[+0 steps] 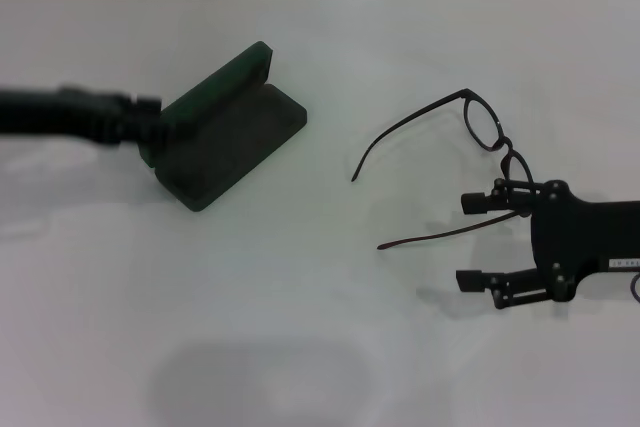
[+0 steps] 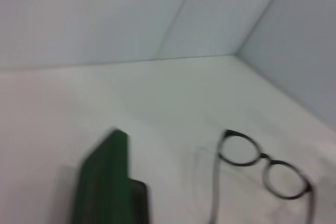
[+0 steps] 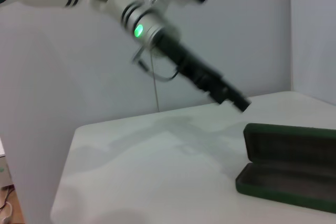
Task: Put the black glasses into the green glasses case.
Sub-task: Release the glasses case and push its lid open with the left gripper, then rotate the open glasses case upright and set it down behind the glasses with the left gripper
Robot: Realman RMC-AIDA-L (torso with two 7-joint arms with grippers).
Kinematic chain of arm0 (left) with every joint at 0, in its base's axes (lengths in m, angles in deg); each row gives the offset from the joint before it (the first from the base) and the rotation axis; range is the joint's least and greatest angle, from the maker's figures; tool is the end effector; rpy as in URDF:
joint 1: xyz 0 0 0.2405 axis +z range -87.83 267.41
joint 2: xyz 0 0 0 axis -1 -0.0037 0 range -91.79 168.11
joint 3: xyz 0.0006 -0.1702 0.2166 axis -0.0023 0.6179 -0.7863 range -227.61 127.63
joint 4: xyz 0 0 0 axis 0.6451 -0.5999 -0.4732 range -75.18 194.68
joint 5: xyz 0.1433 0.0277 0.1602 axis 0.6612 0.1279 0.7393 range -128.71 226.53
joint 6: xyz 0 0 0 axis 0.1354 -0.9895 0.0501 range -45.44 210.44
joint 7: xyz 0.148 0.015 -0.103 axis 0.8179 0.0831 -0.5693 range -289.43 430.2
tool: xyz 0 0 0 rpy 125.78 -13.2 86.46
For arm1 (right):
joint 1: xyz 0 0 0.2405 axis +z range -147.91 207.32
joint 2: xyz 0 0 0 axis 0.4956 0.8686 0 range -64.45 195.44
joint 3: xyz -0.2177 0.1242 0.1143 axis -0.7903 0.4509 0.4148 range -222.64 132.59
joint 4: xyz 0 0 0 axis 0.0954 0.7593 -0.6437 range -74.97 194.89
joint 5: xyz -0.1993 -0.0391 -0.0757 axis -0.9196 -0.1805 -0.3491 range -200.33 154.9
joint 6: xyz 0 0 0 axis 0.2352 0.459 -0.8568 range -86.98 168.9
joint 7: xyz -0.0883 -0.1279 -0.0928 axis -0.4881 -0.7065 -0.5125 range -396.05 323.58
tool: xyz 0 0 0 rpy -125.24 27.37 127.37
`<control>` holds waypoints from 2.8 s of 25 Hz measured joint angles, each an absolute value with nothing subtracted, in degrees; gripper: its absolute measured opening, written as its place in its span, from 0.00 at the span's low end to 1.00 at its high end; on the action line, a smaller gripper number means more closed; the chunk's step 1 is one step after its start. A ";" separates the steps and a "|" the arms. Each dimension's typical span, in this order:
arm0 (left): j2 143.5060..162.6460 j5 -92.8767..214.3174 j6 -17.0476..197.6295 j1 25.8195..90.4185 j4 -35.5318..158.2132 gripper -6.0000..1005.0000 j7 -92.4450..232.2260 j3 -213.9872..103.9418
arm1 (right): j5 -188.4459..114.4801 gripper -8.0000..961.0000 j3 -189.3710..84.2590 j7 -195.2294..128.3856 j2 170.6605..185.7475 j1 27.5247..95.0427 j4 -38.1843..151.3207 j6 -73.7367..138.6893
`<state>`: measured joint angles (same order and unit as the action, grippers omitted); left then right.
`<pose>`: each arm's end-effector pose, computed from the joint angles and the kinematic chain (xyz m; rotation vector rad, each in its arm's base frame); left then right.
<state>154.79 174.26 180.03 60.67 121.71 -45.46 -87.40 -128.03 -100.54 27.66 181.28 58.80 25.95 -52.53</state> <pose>-0.2681 0.3668 0.0422 -2.5975 -1.0900 -0.4367 0.2553 0.3262 -0.0560 -2.9389 0.1916 0.7054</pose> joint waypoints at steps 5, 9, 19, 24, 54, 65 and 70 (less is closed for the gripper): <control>154.11 183.84 176.38 53.17 127.81 0.85 -56.67 -95.34 | -127.74 0.90 -102.18 27.67 181.33 58.82 25.94 -52.58; 153.85 193.11 172.37 47.77 127.16 0.85 -62.17 -101.20 | -127.65 0.90 -102.23 27.74 181.34 59.26 25.95 -52.58; 154.84 203.38 164.40 39.90 117.27 0.85 -63.60 -107.88 | -127.40 0.90 -102.86 27.84 181.40 59.28 25.88 -52.62; 154.89 204.08 162.50 39.62 115.80 0.85 -64.12 -111.07 | -127.38 0.90 -102.86 27.84 181.44 59.22 25.91 -52.64; 156.50 205.31 161.04 41.77 118.43 0.35 -62.86 -115.88 | -127.55 0.89 -102.95 27.84 181.34 58.82 26.57 -52.34; 156.45 203.06 162.27 42.32 120.25 0.22 -56.70 -115.51 | -127.52 0.89 -102.95 27.84 181.33 58.70 26.57 -52.44; 156.29 199.09 163.48 42.93 123.71 0.22 -44.40 -115.72 | -127.46 0.89 -102.95 27.84 181.33 58.53 26.56 -52.75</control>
